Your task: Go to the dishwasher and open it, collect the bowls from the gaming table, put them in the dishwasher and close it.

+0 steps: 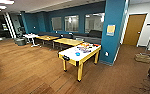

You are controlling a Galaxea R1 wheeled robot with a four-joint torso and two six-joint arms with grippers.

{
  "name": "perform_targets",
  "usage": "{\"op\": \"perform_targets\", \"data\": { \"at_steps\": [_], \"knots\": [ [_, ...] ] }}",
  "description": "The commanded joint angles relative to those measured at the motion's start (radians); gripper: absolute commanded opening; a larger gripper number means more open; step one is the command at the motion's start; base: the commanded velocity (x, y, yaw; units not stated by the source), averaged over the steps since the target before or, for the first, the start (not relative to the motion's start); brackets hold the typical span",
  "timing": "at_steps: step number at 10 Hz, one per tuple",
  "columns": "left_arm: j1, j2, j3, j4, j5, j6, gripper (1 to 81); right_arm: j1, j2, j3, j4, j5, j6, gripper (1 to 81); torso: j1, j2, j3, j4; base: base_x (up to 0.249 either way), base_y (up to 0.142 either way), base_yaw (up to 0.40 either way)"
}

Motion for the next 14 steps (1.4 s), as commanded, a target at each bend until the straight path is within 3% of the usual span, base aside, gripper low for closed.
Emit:
{"op": "perform_targets", "data": {
  "at_steps": [1,11,14],
  "knots": [
    [-0.034,0.002,0.003,0.007,0.05,0.007,81.1,0.046,0.003,0.003,-0.006,-0.049,-0.002,81.1,0.0,0.0,0.0,0.0,0.0,0.0,0.0],
    [-0.034,0.001,0.003,0.008,0.047,0.007,81.1,0.048,0.004,0.003,-0.007,-0.05,-0.002,81.1,-0.002,0.0,0.0,0.0,0.108,0.0,0.0],
    [-0.034,0.002,0.003,0.008,0.048,0.007,81.1,0.048,0.004,0.003,-0.006,-0.05,-0.002,81.1,-0.002,0.0,0.0,0.0,0.135,0.061,0.0]
  ]
}}
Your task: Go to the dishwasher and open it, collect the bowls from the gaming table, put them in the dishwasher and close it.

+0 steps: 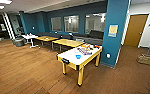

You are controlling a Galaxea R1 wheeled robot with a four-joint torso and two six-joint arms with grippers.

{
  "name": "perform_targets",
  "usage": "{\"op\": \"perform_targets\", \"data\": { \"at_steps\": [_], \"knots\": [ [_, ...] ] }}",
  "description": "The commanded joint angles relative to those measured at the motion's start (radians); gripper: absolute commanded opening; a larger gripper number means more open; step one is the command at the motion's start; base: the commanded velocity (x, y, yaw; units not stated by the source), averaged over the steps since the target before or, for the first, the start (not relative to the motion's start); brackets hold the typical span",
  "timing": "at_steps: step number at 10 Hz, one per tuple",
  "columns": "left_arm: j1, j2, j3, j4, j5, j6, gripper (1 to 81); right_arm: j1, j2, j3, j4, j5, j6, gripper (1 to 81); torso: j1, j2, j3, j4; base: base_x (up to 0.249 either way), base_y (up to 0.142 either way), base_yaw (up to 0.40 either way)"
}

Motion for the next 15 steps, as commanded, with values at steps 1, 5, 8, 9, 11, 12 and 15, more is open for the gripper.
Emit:
{"op": "perform_targets", "data": {
  "at_steps": [1,5,8,9,11,12,15],
  "knots": [
    [-0.038,-0.003,0.002,0.008,0.051,0.007,81.1,0.05,0.003,0.007,-0.005,-0.05,-0.001,81.1,0.0,0.0,0.0,0.0,0.135,0.061,0.0],
    [-0.038,0.001,0.002,0.008,0.051,0.007,81.1,0.051,0.004,0.001,-0.005,-0.05,-0.001,81.1,0.0,0.0,0.0,0.0,0.144,0.061,0.0],
    [-0.04,0.001,0.002,0.008,0.051,0.007,81.1,0.051,0.004,-0.002,-0.005,-0.049,-0.001,81.1,0.0,0.0,0.0,0.0,0.148,0.041,0.0],
    [-0.04,-0.001,0.002,0.008,0.051,0.007,81.1,0.051,0.004,-0.002,-0.005,-0.049,-0.001,81.1,0.0,0.0,0.0,0.0,0.148,0.0,0.0],
    [-0.038,-0.001,0.002,0.008,0.051,0.007,81.1,0.048,0.004,-0.002,-0.007,-0.049,-0.001,81.1,0.0,0.0,0.0,0.0,0.148,0.0,0.0],
    [-0.04,-0.001,0.002,0.008,0.051,0.007,81.1,0.048,0.004,-0.002,-0.005,-0.049,-0.001,81.1,0.0,0.0,0.0,0.0,0.151,0.0,0.0],
    [-0.04,-0.001,0.002,0.008,0.051,0.007,81.1,0.047,0.004,-0.002,-0.005,-0.049,-0.001,81.1,0.0,0.0,0.0,0.0,0.153,0.0,0.0]
  ]
}}
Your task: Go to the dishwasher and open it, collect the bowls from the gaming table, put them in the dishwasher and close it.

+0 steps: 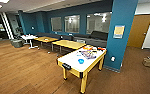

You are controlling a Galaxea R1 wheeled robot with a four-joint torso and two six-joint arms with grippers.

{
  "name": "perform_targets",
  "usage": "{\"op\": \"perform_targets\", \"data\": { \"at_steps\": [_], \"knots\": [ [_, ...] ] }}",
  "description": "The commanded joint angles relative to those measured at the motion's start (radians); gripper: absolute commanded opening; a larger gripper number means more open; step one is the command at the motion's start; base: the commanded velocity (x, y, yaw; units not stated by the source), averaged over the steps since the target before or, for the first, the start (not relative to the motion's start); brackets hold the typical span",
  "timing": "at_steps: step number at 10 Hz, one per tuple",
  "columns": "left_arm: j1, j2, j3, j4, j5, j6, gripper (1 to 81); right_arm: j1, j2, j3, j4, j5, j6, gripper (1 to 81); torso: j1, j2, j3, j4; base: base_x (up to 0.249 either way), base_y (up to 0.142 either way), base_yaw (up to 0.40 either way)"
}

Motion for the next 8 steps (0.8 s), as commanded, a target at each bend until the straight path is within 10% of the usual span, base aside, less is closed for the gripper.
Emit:
{"op": "perform_targets", "data": {
  "at_steps": [1,8],
  "knots": [
    [-0.04,-0.003,0.003,0.008,0.049,0.007,81.1,0.048,-0.002,0.003,-0.005,-0.049,-0.001,81.1,0.0,0.0,0.0,0.0,0.153,0.0,0.0],
    [-0.039,-0.003,0.003,0.007,0.048,0.007,81.1,0.048,0.0,0.003,-0.007,-0.049,-0.001,81.1,0.0,0.0,0.0,0.0,0.153,0.026,0.0]
  ]
}}
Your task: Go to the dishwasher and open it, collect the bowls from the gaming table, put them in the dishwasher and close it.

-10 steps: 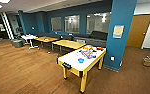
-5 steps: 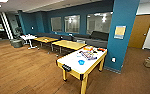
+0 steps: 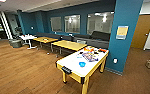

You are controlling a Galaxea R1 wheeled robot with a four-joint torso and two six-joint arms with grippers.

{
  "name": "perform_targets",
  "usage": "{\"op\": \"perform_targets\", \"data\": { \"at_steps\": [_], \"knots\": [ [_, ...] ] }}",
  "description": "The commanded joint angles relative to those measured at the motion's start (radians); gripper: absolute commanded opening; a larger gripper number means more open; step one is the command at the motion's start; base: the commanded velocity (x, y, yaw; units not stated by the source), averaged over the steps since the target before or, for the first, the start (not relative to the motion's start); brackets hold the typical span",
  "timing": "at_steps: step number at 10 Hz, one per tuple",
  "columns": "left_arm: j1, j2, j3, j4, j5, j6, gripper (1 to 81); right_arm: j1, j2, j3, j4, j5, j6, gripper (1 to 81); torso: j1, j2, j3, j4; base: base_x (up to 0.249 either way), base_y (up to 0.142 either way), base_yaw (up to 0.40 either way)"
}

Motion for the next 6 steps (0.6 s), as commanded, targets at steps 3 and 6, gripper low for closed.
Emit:
{"op": "perform_targets", "data": {
  "at_steps": [3,6],
  "knots": [
    [-0.039,-0.004,0.002,0.007,0.05,0.007,81.1,0.046,0.004,0.005,-0.007,-0.049,-0.001,81.1,0.0,0.0,0.0,0.0,0.153,0.066,0.0],
    [-0.039,-0.003,0.002,0.008,0.05,0.007,81.1,0.047,0.004,0.005,-0.007,-0.049,-0.001,81.1,0.0,0.0,0.0,0.0,0.153,0.073,0.0]
  ]
}}
